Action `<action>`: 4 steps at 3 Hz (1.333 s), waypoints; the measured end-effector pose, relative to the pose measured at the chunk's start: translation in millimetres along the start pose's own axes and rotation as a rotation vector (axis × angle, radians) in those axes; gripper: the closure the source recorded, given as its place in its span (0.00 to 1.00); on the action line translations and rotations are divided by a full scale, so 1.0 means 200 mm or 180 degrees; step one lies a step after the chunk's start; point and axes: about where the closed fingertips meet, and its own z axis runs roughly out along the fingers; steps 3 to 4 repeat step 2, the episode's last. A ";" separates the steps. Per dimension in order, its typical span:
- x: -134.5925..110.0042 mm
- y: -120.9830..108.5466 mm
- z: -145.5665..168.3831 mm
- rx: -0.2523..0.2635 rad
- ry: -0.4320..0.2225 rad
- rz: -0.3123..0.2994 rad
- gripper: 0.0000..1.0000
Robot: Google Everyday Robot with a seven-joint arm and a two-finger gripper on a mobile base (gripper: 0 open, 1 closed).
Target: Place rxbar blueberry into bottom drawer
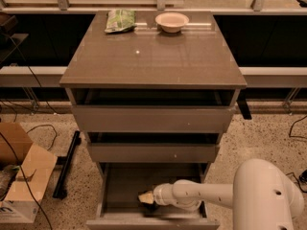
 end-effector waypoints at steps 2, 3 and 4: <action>0.00 0.01 0.00 -0.0006 0.0002 0.0000 0.00; 0.00 0.01 0.00 -0.0006 0.0002 0.0000 0.00; 0.00 0.01 0.00 -0.0006 0.0002 0.0000 0.00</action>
Offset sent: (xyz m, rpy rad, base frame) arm -0.0006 0.0011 -0.0004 0.0008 0.0010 0.0014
